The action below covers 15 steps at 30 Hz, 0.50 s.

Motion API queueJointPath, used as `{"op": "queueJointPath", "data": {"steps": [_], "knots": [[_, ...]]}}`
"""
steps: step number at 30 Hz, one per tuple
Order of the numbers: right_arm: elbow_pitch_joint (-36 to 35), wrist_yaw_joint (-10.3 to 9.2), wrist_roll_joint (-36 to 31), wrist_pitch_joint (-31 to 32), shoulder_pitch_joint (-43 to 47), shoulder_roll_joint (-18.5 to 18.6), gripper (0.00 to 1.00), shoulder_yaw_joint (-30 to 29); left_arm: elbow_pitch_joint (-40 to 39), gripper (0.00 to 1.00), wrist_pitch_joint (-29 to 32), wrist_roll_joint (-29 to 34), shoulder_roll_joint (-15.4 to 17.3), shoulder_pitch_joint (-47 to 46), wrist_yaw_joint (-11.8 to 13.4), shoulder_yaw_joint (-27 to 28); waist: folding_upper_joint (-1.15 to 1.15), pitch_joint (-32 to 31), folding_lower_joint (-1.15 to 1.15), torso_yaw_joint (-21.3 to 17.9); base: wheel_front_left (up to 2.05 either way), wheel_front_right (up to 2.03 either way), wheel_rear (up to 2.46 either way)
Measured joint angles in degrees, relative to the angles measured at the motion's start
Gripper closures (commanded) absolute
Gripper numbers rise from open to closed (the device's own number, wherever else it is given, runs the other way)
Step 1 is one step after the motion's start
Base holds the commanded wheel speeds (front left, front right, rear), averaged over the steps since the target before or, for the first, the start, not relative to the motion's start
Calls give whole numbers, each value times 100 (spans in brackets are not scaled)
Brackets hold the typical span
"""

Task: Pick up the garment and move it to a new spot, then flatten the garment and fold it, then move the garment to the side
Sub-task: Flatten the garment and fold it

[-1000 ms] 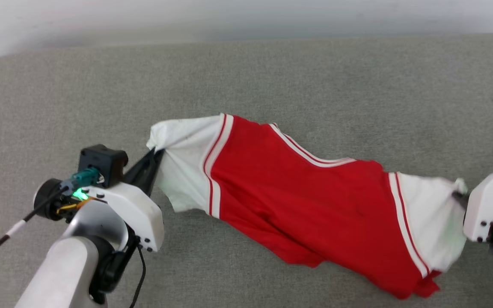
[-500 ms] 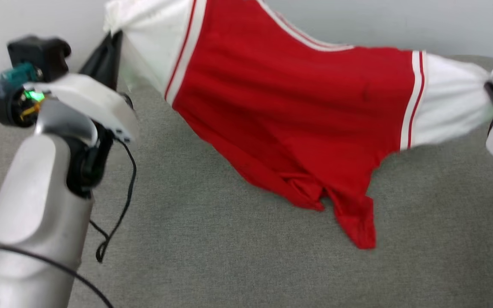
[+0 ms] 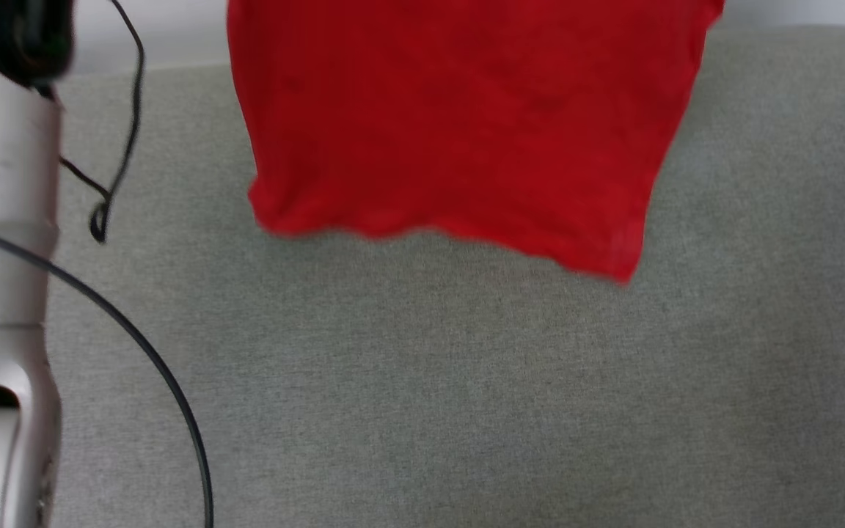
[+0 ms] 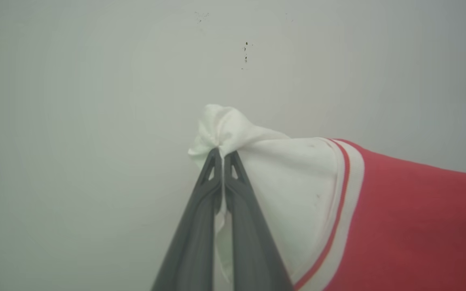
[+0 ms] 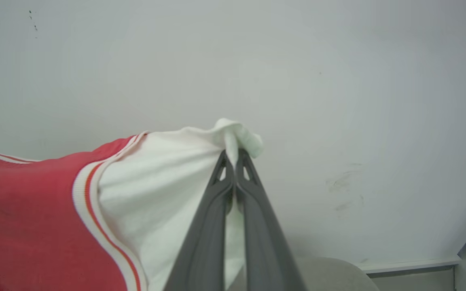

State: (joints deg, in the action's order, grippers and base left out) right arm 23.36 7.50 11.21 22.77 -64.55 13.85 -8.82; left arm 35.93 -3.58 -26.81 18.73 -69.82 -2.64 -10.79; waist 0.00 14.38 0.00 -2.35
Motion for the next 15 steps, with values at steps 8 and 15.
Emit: {"op": "queueJointPath", "data": {"steps": [8,15], "knots": [[366,1,-283,-597,-1653,-97,100,-147,367,100,-370,196,266,-1377,-108,-4,0,654,0,-126,0,0,0],[765,1,-336,-961,-2568,-154,100,26,626,100,-586,211,461,-2045,-176,41,0,1315,0,-229,0,0,0]]}}
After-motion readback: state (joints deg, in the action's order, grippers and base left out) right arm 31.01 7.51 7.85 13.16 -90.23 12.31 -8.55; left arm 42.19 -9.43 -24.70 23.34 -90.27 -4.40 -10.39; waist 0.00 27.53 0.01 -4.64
